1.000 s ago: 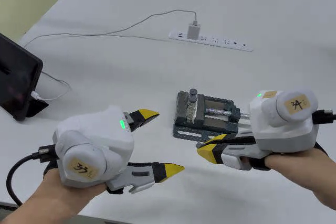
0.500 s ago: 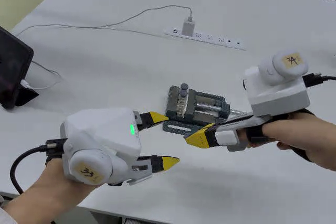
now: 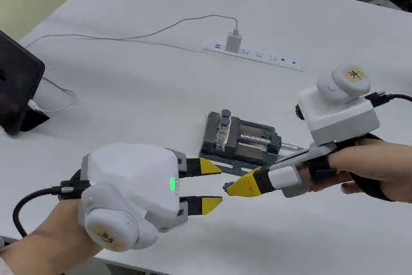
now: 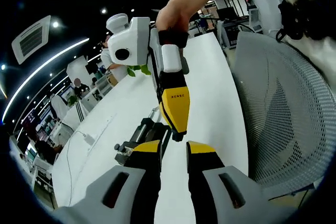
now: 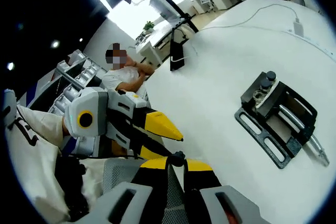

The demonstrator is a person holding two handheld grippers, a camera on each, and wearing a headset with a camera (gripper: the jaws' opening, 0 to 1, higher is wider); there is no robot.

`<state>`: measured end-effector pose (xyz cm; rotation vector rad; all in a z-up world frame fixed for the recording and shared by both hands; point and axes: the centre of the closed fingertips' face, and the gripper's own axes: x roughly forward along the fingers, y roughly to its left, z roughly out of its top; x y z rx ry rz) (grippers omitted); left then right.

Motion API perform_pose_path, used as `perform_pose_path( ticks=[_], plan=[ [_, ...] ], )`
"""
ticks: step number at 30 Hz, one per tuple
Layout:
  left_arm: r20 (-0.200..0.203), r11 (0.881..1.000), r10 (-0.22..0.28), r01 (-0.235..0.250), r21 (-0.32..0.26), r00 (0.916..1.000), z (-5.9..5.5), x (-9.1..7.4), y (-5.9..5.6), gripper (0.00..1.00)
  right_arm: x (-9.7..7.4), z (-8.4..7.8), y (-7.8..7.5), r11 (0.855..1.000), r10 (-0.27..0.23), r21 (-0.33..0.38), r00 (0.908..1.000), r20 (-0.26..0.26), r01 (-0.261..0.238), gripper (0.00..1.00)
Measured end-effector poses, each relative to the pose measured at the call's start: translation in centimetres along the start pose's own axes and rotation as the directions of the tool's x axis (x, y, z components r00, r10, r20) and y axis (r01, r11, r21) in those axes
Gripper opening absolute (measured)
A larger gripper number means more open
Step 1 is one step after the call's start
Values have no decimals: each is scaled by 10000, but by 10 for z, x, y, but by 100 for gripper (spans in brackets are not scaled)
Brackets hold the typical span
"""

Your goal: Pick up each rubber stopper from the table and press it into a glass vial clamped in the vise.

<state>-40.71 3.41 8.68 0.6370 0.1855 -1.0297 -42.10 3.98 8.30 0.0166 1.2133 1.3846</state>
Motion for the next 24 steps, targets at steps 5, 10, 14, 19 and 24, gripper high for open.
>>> perform_pose_path(
  ticks=[5,10,14,19,24],
  plan=[
    [-3,9998,-164,164,124,9999,1,1,-6,10,2,0,1,9995,298,92,9996,-30,-298,6],
    [-134,9996,-208,210,201,9997,-1,1,-10,9,5,-2,4,9992,393,68,9991,-141,-392,6],
    [-128,9996,-180,183,195,9998,-1,0,-11,7,8,-5,7,9987,513,44,9985,-193,-513,6],
    [-172,9995,-203,207,231,9996,-1,-2,-15,5,8,-6,7,9984,573,-15,9980,-249,-574,6],
    [-169,9995,-153,157,268,9997,0,-1,-16,5,8,-8,9,9981,617,-45,9977,-283,-619,6]
  ],
)
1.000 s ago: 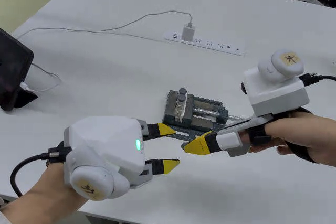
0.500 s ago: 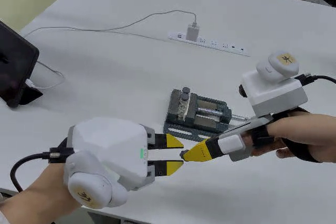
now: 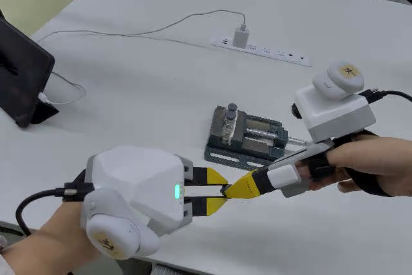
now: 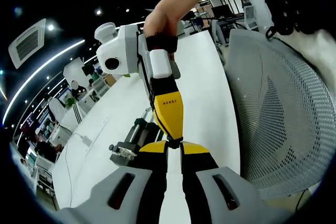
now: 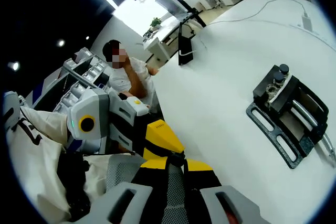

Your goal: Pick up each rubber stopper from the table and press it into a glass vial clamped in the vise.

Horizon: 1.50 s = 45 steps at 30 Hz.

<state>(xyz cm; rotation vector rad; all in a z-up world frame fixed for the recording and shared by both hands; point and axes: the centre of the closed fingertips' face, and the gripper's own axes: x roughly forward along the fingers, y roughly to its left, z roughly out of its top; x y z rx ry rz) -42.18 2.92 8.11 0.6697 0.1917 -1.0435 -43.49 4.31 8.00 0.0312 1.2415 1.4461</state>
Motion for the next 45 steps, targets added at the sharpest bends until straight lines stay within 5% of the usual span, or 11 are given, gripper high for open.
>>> perform_pose_path(
  ticks=[4,13,17,20,22,29,30,32,35,37,45],
  plan=[
    [45,10000,7,-7,-80,10000,2,1,-1,5,-3,-1,-5,10000,31,-41,10000,-4,-31,6],
    [334,9897,390,-340,-1389,9987,4,2,4,4,-7,2,-4,9995,-28,-307,9990,455,42,7],
    [446,9792,495,-397,-1988,9978,4,4,6,4,-10,3,-6,9844,-461,-1684,9982,385,519,9],
    [603,9550,709,-503,-2923,9957,2,5,10,4,-14,8,-17,9484,-833,-3026,9952,513,950,29],
    [530,9358,874,-638,-3466,9948,-3,5,13,4,-17,8,-16,9025,-1203,-4108,9916,474,1292,33],
    [659,9029,913,-547,-4264,9936,-9,4,15,4,-21,12,-16,7628,-1769,-6285,9840,231,1519,32],
    [657,8997,858,-489,-4338,9941,-9,4,14,4,-22,10,-15,7523,-1748,-6432,9845,139,1426,32],
    [717,8955,723,-331,-4439,9948,-8,5,12,4,-23,8,-15,6933,-2065,-7065,9784,-54,1425,29],
    [698,8978,407,-58,-4404,9967,-8,8,7,4,-23,3,-12,6429,-2269,-7562,9733,-358,1221,27],
    [855,8859,307,125,-4636,9959,-6,9,7,4,-23,-2,-14,5899,-2545,-8008,9650,-626,1037,24],
    [1059,8862,157,352,-4619,9943,-2,12,6,4,-19,-2,-16,5342,-2727,-8403,9597,-676,926,15]
  ],
)
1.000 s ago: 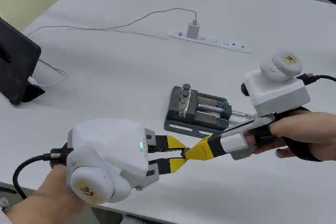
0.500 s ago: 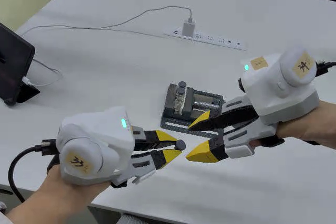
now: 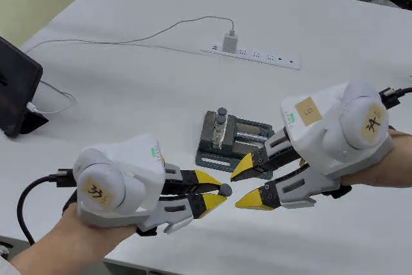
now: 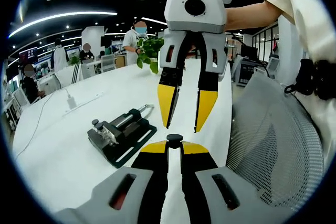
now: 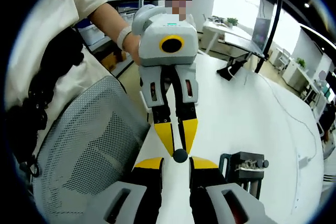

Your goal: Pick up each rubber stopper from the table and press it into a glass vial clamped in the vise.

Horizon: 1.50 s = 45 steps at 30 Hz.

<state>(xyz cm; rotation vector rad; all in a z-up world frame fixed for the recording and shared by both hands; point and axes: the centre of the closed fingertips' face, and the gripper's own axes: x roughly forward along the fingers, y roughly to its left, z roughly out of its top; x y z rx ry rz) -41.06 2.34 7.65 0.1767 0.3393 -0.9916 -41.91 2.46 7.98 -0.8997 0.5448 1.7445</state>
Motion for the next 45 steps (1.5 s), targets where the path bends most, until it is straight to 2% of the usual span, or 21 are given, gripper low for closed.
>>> perform_pose_path(
  ticks=[9,14,19,25,35,41,45],
  plan=[
    [-47,9995,-171,172,272,9998,-1,1,-7,4,6,-2,6,9957,311,-856,9986,-418,-346,12],
    [39,9998,-66,65,178,10000,0,0,-5,4,8,0,5,9960,285,-841,9990,-338,-313,11],
    [147,9998,-160,158,104,9998,2,0,-8,4,8,1,7,9939,366,-1021,9986,-392,-405,10],
    [79,9996,-264,263,98,9996,2,2,-8,4,6,-1,9,9907,451,-1259,9974,-568,-519,11],
    [-121,9985,-496,499,222,9987,7,7,-6,4,1,-3,6,9830,304,-1773,9944,-1012,-481,9],
    [-207,9984,-562,561,-77,9982,7,7,-3,4,1,-3,3,9792,74,-2008,9936,-1130,-302,9],
    [-236,9979,-636,633,-144,9977,6,8,-4,4,2,-3,2,9810,92,-1915,9932,-1162,-315,8]
  ],
)
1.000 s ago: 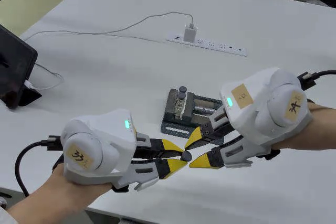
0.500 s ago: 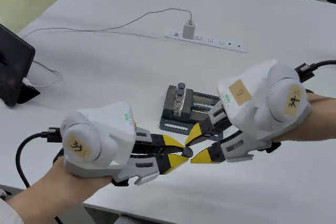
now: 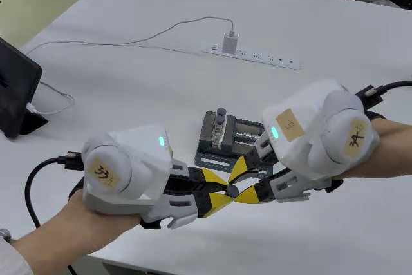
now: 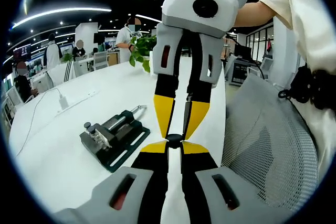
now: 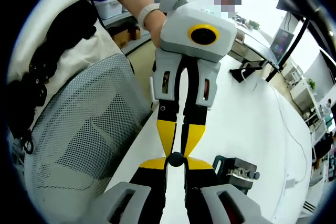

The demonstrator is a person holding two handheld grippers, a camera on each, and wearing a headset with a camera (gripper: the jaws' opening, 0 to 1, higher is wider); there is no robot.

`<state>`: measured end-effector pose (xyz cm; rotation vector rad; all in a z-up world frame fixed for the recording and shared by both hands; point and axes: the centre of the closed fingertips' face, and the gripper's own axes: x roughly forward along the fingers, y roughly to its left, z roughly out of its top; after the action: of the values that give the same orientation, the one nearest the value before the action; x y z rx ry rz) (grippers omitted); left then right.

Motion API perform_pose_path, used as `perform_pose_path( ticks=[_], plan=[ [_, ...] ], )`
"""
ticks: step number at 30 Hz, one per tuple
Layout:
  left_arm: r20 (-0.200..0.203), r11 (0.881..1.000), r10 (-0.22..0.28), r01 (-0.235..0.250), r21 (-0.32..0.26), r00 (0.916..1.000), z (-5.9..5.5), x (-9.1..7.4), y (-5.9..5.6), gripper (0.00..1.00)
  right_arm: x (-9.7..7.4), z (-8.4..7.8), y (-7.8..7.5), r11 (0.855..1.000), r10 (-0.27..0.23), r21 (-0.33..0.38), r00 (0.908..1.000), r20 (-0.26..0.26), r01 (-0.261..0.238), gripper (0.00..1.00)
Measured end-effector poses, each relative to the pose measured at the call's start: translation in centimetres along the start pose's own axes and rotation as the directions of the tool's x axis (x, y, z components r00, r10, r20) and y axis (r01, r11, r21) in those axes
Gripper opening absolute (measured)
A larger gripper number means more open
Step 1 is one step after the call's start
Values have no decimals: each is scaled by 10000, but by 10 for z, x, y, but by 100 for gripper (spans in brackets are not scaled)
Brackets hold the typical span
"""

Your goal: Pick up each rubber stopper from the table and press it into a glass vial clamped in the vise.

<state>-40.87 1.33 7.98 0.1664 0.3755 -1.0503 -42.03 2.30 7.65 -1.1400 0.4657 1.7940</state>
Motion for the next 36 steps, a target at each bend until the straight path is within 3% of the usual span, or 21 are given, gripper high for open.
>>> perform_pose_path(
  ticks=[4,9,13,20,31,36],
  plan=[
    [-43,9999,-43,43,119,10000,0,1,0,4,0,0,0,10000,63,45,10000,-28,-63,8],
    [-365,9957,58,-24,929,9993,-1,3,0,4,0,-2,-2,9995,129,288,9999,-113,-125,8],
    [-499,9923,52,10,1237,9987,-2,5,0,4,1,-4,-2,9989,215,423,9996,-167,-208,7],
    [-520,9941,32,24,1081,9986,-4,6,1,4,3,-6,-2,9985,255,494,9995,-209,-244,7],
    [-377,9963,484,-455,731,9981,-12,9,9,5,10,-12,-7,9963,266,819,9994,-202,-249,6],
    [-468,9944,1024,-1010,321,9936,-24,7,20,18,11,-14,-15,9933,214,1134,9998,-40,-208,6]
  ],
)
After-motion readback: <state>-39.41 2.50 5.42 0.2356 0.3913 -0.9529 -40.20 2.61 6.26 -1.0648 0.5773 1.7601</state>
